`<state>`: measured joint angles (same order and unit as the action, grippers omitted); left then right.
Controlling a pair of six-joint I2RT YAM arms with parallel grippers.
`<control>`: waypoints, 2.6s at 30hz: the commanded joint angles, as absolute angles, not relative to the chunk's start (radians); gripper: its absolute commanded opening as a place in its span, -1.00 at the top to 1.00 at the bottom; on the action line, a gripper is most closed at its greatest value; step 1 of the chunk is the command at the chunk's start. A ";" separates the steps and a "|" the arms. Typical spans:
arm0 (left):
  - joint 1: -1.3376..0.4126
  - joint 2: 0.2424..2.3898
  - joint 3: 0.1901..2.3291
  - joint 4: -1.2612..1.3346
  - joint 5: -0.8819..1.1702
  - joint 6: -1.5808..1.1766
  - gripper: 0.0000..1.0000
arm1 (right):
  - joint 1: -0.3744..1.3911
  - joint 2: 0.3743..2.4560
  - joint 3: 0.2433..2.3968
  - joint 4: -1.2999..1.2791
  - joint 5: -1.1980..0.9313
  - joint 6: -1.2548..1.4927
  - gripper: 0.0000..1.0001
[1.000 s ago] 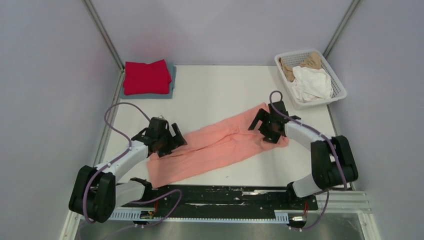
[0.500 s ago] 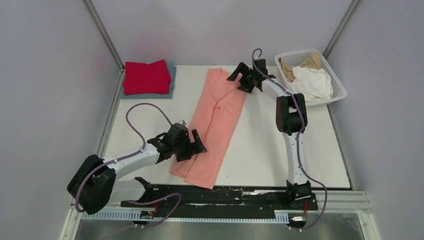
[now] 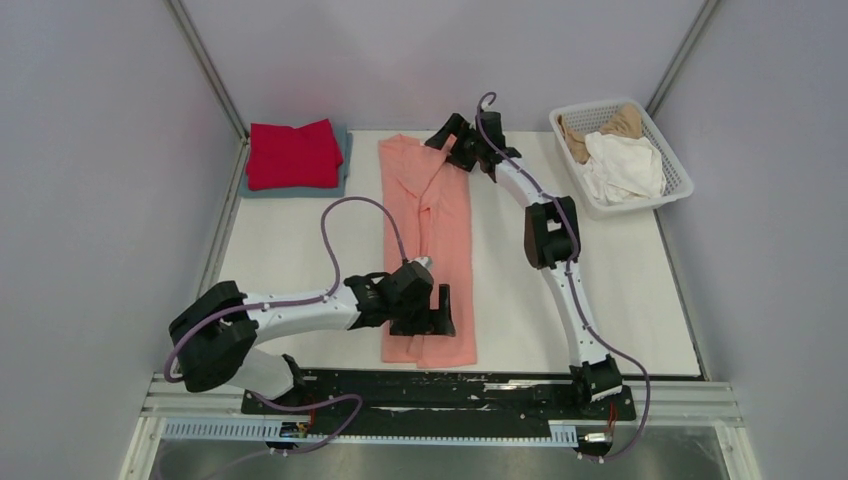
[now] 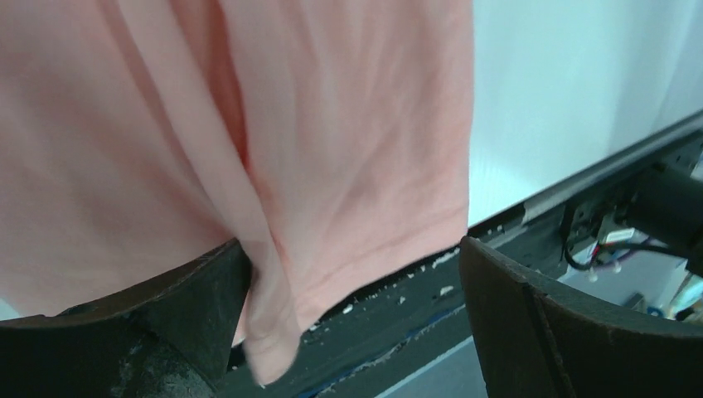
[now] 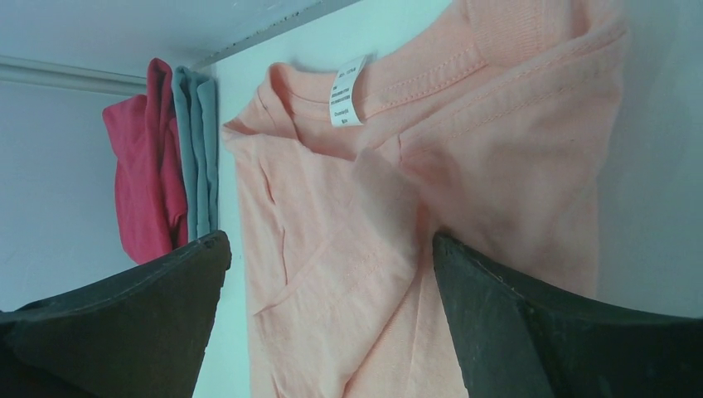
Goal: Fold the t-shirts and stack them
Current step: Rotate the tshirt 90 degrees, then grab the bottom of the folded rectangular tshirt with both arms, then fold the folded rectangular tshirt in 1/3 of the way
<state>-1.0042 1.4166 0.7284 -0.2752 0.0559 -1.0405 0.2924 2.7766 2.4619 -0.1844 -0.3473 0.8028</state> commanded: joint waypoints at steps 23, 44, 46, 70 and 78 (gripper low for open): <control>-1.063 0.947 0.524 -0.616 -0.248 -1.089 -1.00 | 0.431 1.635 1.185 -0.342 -0.044 0.491 -1.00; -1.054 1.114 0.478 -0.498 -0.162 -1.076 -0.16 | 0.979 1.142 0.563 -0.519 -0.104 0.809 -0.76; -1.056 1.110 0.463 -0.493 -0.150 -1.073 0.06 | 1.009 1.150 0.550 -0.523 -0.083 0.831 -0.73; -1.057 0.898 0.344 -0.582 -0.182 -1.138 1.00 | 1.073 1.162 0.480 -0.481 -0.078 0.892 1.00; -1.057 0.807 0.324 -0.588 -0.100 -1.107 1.00 | 1.072 1.052 0.467 -0.480 -0.150 0.835 1.00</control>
<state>-1.0538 0.8436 0.3374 -0.5224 -0.1272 -1.1194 1.0664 1.0927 0.4713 -0.4694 -0.1158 0.8654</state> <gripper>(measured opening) 0.008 0.010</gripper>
